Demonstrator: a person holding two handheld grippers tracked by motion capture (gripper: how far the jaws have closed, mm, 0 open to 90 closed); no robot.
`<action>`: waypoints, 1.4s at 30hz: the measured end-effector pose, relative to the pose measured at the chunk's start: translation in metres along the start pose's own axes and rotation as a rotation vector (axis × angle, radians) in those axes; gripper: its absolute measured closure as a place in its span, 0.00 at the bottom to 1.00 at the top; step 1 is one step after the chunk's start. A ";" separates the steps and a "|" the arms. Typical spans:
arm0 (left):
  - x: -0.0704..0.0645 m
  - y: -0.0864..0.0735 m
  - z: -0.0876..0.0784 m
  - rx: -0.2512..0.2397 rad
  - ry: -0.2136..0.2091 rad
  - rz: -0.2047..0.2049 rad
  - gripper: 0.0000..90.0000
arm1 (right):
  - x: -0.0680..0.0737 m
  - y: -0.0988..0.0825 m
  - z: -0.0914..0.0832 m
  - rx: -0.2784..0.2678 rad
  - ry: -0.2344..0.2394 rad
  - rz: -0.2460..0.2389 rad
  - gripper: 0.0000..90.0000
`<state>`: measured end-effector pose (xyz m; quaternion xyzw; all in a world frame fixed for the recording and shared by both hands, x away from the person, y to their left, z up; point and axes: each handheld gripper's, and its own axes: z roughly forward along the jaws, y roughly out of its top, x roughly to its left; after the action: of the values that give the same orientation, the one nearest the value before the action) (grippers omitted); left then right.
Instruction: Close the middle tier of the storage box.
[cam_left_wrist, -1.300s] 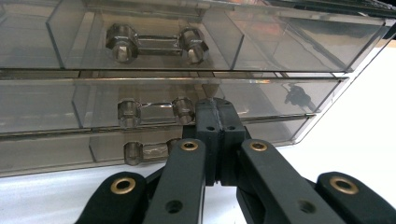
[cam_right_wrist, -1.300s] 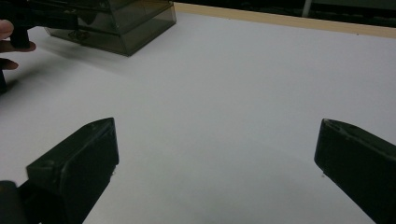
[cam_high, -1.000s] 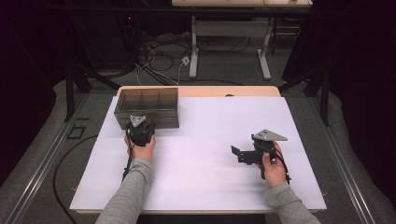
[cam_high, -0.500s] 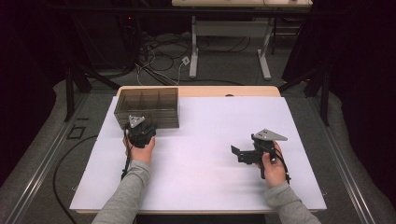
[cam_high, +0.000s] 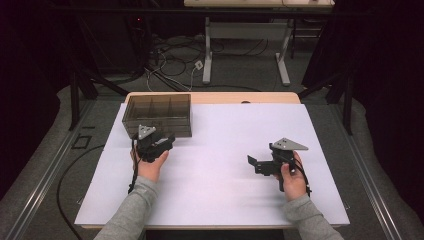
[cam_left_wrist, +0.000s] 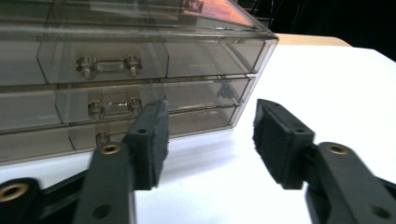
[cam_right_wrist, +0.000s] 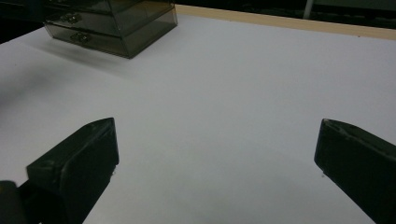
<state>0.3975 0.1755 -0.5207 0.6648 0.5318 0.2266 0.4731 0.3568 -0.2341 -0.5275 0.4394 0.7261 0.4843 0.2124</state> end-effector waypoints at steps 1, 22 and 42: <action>-0.001 0.000 -0.002 0.001 -0.006 0.007 0.47 | 0.000 0.000 0.000 -0.003 0.000 -0.001 0.00; -0.019 -0.004 -0.029 0.030 -0.118 0.035 0.22 | 0.005 0.008 -0.005 -0.026 0.001 -0.013 0.00; -0.040 -0.016 -0.047 -0.010 -0.274 0.072 0.00 | 0.008 0.008 -0.005 -0.019 0.008 -0.029 0.00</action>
<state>0.3388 0.1568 -0.5059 0.7059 0.4370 0.1529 0.5361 0.3523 -0.2284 -0.5177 0.4249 0.7286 0.4897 0.2208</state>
